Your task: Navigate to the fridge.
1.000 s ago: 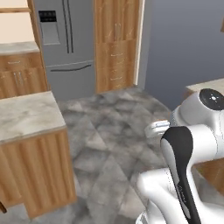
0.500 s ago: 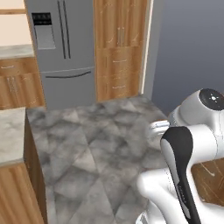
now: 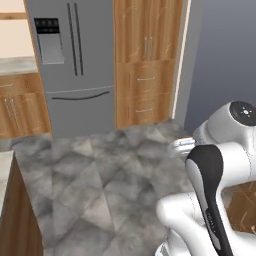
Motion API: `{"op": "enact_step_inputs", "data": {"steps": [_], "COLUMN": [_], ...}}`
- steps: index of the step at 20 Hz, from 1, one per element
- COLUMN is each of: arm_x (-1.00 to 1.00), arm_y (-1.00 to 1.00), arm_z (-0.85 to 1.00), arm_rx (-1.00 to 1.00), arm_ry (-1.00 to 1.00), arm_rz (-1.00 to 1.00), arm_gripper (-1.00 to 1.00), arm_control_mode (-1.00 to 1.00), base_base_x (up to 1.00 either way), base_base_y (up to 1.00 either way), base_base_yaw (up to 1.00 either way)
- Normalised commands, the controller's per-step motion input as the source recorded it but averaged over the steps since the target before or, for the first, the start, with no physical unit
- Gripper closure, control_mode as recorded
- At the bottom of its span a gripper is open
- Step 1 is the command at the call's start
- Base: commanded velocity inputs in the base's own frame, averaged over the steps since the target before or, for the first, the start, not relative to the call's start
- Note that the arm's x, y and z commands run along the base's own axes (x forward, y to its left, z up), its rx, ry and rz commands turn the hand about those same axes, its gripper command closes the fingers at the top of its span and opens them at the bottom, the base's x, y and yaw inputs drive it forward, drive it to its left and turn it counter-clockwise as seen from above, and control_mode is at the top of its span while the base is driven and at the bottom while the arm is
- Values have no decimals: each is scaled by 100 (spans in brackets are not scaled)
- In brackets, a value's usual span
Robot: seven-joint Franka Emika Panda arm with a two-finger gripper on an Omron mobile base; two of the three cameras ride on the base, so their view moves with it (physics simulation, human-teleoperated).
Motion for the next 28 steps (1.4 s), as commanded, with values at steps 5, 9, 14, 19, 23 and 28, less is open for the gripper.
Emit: {"op": "enact_step_inputs", "data": {"steps": [5, 9, 14, 19, 23, 28], "arm_x": [0, 0, 0, 0, 0, 0], "arm_y": [0, 0, 0, 0, 0, 0], "arm_z": [0, 0, 0, 0, 0, 0], "arm_rx": [0, 0, 0, 0, 0, 0], "arm_ry": [0, 0, 0, 0, 0, 0], "arm_rz": [0, 0, 0, 0, 0, 0], "arm_gripper": [-100, -100, -100, -100, -100, -100], "arm_control_mode": [100, 100, 100, 100, 100, 100], "base_base_x": [100, 100, 100, 100, 100, 100], "base_base_y": [32, 59, 51, 11, 27, 43], "base_base_yaw": [1, 0, 0, 0, 0, 0]}}
